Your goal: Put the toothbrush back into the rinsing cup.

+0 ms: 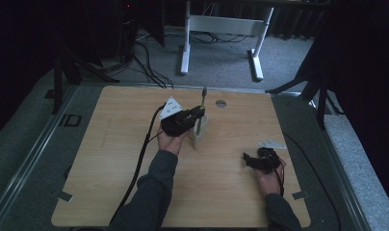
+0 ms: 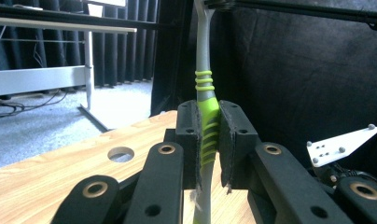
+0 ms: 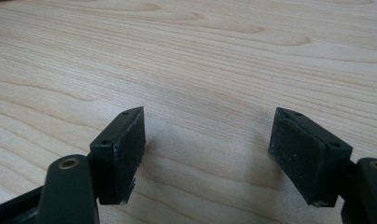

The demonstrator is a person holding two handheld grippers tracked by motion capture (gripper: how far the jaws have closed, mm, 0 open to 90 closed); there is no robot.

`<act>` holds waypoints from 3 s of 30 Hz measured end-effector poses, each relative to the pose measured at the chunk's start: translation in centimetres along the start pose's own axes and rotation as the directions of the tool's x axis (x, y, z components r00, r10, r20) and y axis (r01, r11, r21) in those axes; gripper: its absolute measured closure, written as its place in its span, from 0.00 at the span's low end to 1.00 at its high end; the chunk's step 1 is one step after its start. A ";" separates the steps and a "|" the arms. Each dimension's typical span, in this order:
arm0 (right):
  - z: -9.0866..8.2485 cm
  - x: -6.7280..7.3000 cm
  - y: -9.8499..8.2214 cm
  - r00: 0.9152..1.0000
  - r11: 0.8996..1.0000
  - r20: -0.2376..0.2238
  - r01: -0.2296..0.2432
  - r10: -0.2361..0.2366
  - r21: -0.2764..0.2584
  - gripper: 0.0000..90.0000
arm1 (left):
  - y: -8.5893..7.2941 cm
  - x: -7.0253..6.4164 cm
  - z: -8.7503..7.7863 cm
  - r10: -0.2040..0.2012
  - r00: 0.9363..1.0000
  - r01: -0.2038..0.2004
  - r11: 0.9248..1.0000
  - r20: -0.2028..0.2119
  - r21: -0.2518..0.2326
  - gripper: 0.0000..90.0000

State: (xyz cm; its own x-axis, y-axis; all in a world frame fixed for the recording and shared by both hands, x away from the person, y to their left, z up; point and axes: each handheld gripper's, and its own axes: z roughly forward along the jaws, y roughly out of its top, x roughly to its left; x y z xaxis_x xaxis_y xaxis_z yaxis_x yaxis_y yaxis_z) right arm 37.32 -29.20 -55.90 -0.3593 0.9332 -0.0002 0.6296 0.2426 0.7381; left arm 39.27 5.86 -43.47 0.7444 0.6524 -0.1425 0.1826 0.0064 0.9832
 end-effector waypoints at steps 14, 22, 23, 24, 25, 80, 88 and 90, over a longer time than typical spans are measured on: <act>0.0 0.0 0.0 1.000 1.000 -0.001 0.000 0.000 -0.001 0.29 | -0.3 0.5 0.2 0.011 1.000 -0.011 1.000 -0.005 -0.016 0.88; 0.0 0.0 0.0 1.000 1.000 -0.001 0.001 -0.001 0.000 0.29 | -0.8 0.7 0.3 0.003 1.000 -0.003 1.000 -0.005 -0.012 0.88; 0.0 0.0 0.0 1.000 1.000 -0.001 0.001 -0.001 -0.001 0.29 | -0.9 0.7 0.3 0.001 1.000 -0.001 1.000 -0.005 -0.012 0.88; 0.0 0.0 0.0 1.000 1.000 -0.001 0.001 -0.001 -0.001 0.29 | -0.9 0.8 0.3 0.003 1.000 -0.003 1.000 -0.006 -0.011 0.88; 0.0 0.0 0.0 1.000 1.000 -0.001 0.001 -0.001 -0.001 0.29 | -1.0 0.8 0.3 0.001 1.000 -0.001 1.000 -0.006 -0.011 0.88; 0.0 0.0 0.0 1.000 1.000 -0.001 0.003 -0.003 0.000 0.29 | -3.5 1.3 1.0 -0.018 1.000 0.018 0.997 -0.002 0.074 0.88; 0.0 0.0 0.0 1.000 1.000 -0.001 0.002 -0.002 0.000 0.29 | -4.0 1.5 0.9 -0.032 0.999 0.032 0.992 0.000 0.123 0.87; 0.0 0.0 0.0 1.000 1.000 -0.001 0.002 -0.002 0.001 0.29 | -4.1 1.6 0.9 -0.043 0.999 0.042 0.988 0.008 0.149 0.74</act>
State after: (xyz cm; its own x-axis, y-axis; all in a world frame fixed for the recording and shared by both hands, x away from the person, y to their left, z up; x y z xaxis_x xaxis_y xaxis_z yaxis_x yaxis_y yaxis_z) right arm 37.32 -29.20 -55.90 -0.3617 0.9323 -0.0009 0.6292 0.2448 0.7377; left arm 40.26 6.16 -47.83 0.7411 0.6451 -0.1861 0.3074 -0.0796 0.9483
